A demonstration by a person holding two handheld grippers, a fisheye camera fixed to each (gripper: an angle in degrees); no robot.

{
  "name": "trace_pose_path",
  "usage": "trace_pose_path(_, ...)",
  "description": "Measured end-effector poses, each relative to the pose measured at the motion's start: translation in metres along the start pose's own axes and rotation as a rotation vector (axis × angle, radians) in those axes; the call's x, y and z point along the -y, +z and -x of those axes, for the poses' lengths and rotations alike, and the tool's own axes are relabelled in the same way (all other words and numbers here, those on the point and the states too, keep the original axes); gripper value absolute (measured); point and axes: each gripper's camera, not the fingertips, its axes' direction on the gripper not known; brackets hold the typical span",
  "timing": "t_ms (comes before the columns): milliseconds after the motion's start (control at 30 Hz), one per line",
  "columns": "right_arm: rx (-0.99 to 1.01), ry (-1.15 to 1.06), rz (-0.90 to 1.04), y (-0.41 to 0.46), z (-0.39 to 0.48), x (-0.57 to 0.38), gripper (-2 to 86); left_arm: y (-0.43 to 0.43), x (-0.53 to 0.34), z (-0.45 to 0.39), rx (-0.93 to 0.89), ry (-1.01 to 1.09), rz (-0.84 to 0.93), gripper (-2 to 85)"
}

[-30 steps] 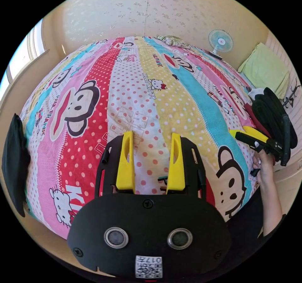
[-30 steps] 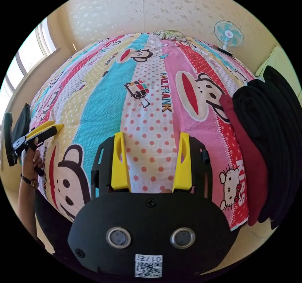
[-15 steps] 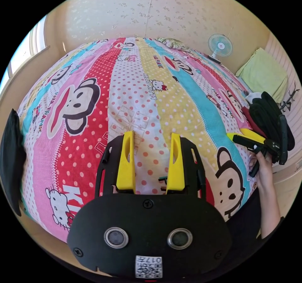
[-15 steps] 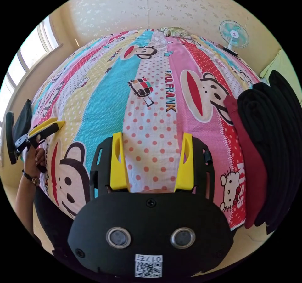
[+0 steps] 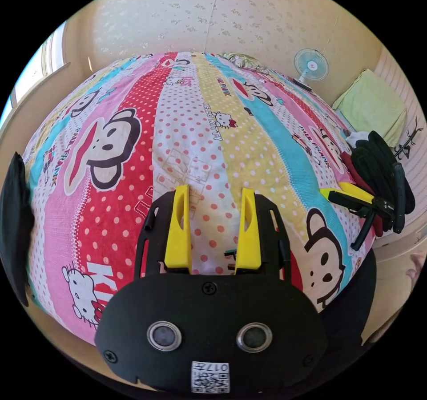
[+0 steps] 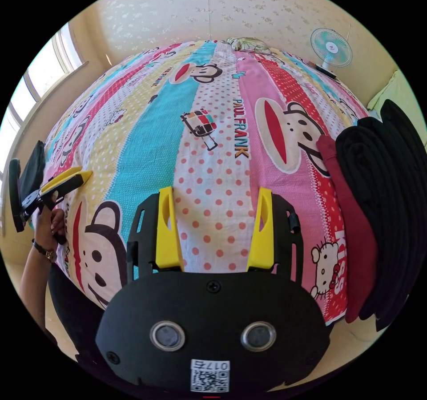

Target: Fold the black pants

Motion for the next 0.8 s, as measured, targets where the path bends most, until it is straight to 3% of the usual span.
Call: trace_pose_path(800, -0.004, 0.000, 0.000, 0.011, -0.023, 0.005, 24.4, -0.012, 0.022, 0.023, 0.014, 0.006, -0.001, 16.0)
